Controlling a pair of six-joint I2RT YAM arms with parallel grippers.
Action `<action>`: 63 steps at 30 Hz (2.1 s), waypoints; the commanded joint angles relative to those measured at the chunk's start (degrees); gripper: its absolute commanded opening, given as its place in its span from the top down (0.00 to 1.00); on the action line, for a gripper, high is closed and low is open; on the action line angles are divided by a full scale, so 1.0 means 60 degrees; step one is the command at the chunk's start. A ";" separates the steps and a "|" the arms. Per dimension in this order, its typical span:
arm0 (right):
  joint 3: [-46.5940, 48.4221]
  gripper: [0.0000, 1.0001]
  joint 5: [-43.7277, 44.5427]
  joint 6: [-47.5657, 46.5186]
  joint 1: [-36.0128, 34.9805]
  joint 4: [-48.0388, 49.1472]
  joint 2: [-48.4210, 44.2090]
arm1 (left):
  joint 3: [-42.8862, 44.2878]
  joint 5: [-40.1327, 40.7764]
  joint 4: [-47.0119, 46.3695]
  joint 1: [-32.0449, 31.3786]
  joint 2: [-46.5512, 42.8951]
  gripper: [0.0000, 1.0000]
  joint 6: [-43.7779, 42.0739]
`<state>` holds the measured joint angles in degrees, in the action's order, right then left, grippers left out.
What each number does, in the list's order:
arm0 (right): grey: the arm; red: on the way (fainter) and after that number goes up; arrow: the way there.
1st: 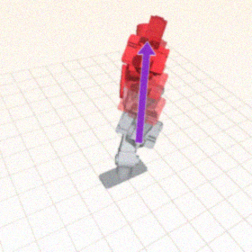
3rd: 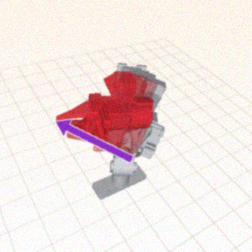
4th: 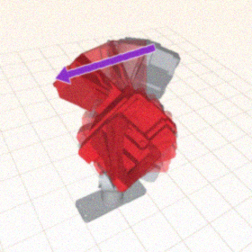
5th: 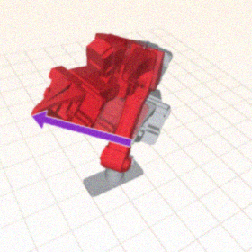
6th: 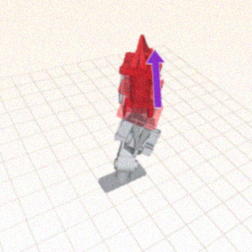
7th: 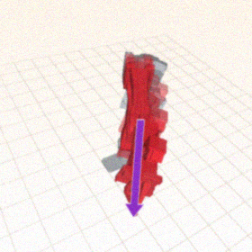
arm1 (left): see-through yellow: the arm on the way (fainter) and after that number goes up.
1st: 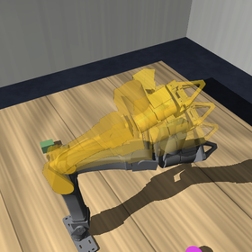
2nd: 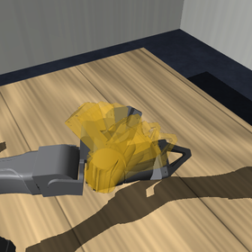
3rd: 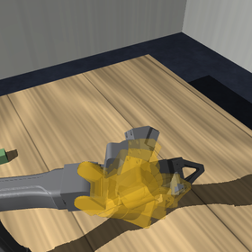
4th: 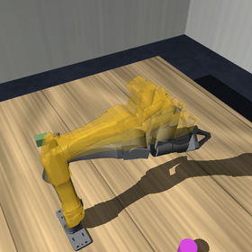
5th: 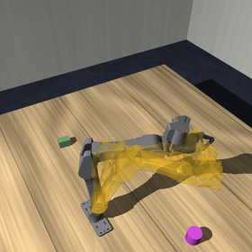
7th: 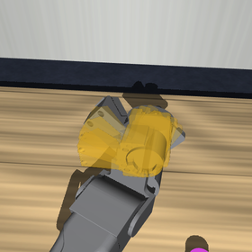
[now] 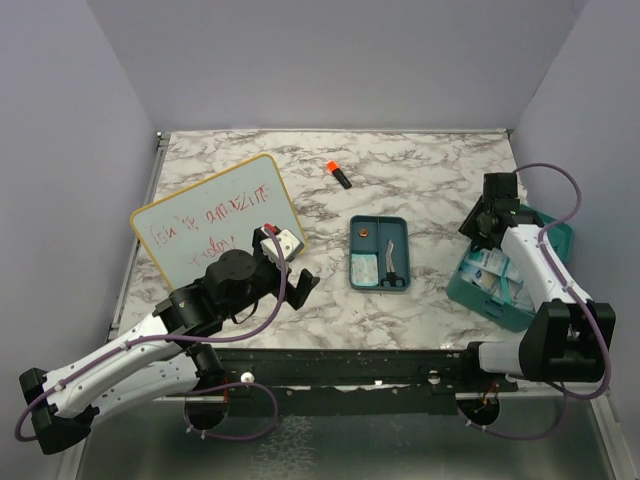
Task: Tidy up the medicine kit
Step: Move the medicine box to the center of the board, then pick up the medicine box compartment at the center of the board.
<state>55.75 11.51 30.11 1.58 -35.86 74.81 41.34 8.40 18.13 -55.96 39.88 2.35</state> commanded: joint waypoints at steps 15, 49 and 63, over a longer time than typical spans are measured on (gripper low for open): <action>0.1247 0.79 -0.1010 -0.0122 0.0000 0.1866 0.1668 | -0.0181 0.0193 -0.0041 -0.0004 0.0040 0.01 -0.0084; 0.1776 0.57 -0.2397 -0.0065 -0.2294 -0.0254 -0.1044 | -0.0126 0.1645 0.0228 -0.0004 -0.0284 0.01 0.0058; 0.2406 0.60 0.0161 0.0427 -0.5684 0.0258 0.1403 | -0.0165 0.2745 0.0219 -0.0004 -0.1255 0.01 0.0175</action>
<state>67.59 6.15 30.20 -27.73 -35.18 79.35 40.99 20.38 19.42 -55.96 34.57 2.74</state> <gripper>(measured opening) 0.407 0.988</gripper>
